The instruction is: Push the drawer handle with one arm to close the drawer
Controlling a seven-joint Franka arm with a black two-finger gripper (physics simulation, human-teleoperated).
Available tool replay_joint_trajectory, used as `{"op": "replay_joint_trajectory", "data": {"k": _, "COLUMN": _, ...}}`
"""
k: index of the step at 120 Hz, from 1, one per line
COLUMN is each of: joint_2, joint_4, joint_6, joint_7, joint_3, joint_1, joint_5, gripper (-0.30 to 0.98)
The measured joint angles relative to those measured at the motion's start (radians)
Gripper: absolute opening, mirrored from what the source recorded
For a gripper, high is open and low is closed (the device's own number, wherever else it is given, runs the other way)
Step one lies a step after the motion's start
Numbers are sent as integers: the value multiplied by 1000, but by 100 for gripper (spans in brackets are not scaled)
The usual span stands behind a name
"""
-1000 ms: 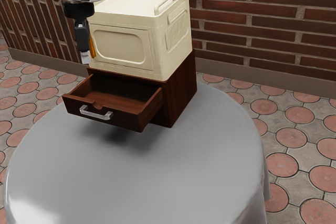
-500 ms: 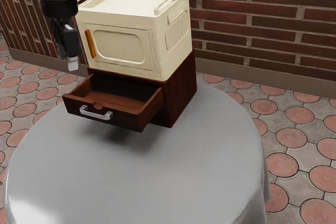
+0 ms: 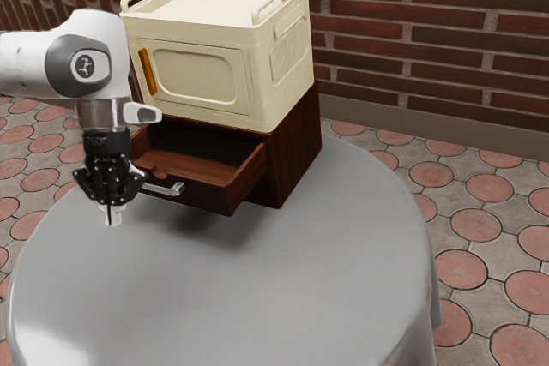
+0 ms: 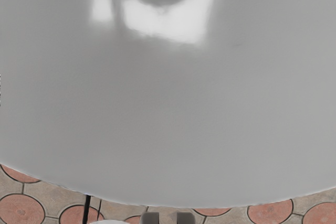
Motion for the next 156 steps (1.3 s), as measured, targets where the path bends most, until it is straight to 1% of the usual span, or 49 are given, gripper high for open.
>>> {"op": "replay_joint_trajectory", "data": {"k": 20, "joint_2": 20, "joint_4": 0, "joint_6": 103, "joint_7": -65, "joint_3": -1, "joint_1": -7, "joint_5": 4, "gripper": -9}}
{"op": "replay_joint_trajectory", "data": {"k": 46, "joint_2": 78, "joint_4": 1, "joint_6": 210, "joint_7": -74, "joint_3": 3, "joint_1": 11, "joint_5": 6, "gripper": -10}}
{"op": "replay_joint_trajectory", "data": {"k": 59, "joint_2": 99, "joint_4": 7, "joint_6": 248, "joint_7": -63, "joint_3": 4, "joint_1": 34, "joint_5": 48, "gripper": -10}}
{"op": "replay_joint_trajectory", "data": {"k": 70, "joint_2": 109, "joint_4": 10, "joint_6": 280, "joint_7": -45, "joint_3": 5, "joint_1": 39, "joint_5": 70, "gripper": -10}}
{"op": "replay_joint_trajectory", "data": {"k": 86, "joint_2": 136, "joint_4": 18, "joint_6": 327, "joint_7": 7, "joint_3": 4, "joint_1": 32, "joint_5": 83, "gripper": -10}}
{"op": "replay_joint_trajectory", "data": {"k": 127, "joint_2": 226, "joint_4": 96, "joint_6": 375, "joint_7": 132, "joint_3": 2, "joint_1": 14, "joint_5": 89, "gripper": -10}}
{"op": "replay_joint_trajectory", "data": {"k": 156, "joint_2": 270, "joint_4": 134, "joint_6": 383, "joint_7": 196, "joint_3": 4, "joint_1": 31, "joint_5": 92, "gripper": -10}}
